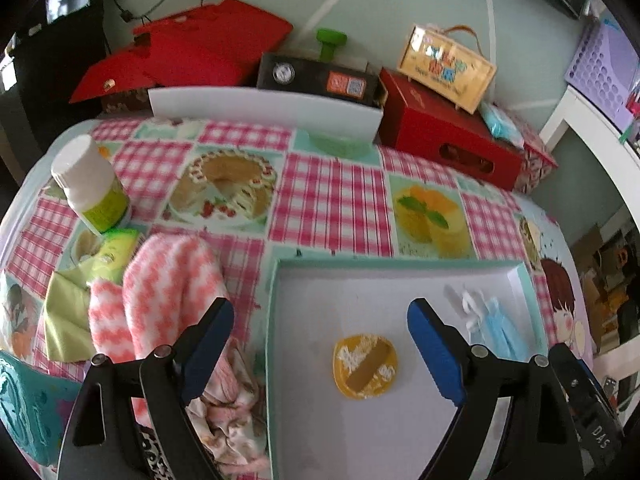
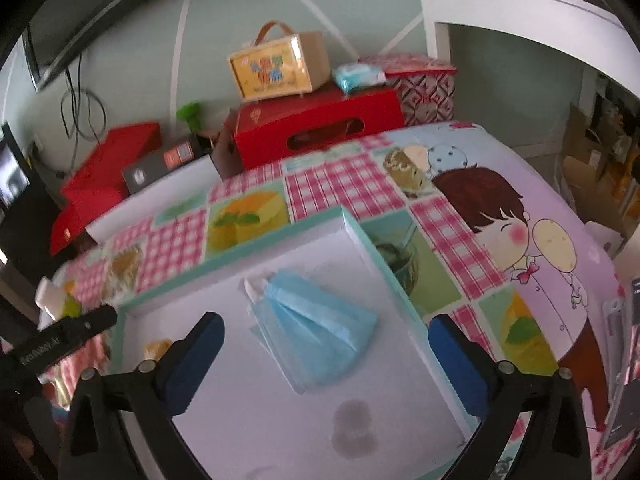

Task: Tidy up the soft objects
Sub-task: 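Open the left tool to drop the cake in the tray while the right tool releases the mask there, then move both tools back from the tray toward the pile of soft items, then grasp the pink-and-white fuzzy sock with the left tool while the right tool grasps the beige floral cloth, then lift the sock with the left tool while the right tool carries the floral cloth toward the tray, then open the left tool to drop the sock into the tray while the right tool holds the cloth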

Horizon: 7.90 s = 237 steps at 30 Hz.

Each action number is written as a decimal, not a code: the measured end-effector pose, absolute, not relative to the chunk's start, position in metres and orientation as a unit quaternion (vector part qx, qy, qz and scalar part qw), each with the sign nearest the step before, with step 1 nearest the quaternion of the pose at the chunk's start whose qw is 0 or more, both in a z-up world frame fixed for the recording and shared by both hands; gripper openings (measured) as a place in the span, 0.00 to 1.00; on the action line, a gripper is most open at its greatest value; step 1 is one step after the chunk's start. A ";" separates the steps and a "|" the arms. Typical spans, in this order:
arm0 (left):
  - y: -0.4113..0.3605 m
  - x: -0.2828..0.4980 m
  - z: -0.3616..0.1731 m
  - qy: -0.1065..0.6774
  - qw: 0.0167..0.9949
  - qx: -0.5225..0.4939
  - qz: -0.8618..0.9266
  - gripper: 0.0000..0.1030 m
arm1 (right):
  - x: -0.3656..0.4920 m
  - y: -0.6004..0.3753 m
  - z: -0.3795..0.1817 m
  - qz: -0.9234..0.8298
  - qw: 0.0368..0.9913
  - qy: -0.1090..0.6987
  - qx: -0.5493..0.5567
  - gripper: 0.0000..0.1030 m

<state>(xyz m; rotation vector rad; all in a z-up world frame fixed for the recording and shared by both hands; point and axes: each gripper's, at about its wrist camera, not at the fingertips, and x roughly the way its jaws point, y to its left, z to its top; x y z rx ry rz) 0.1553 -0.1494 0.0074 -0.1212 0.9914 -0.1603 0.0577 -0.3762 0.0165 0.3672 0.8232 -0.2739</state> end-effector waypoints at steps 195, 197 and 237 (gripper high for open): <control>-0.052 0.123 0.099 0.379 0.904 -0.121 -0.154 0.11 | 0.063 -0.286 0.077 0.010 0.936 0.336 0.101 0.14; -0.063 0.123 0.097 0.384 0.901 -0.113 -0.165 0.11 | 0.059 -0.300 0.078 -0.009 0.936 0.333 0.111 0.14; -0.203 0.124 -0.040 0.556 0.796 -0.004 -0.238 0.12 | 0.067 -0.365 -0.020 -0.126 0.839 0.516 0.118 0.15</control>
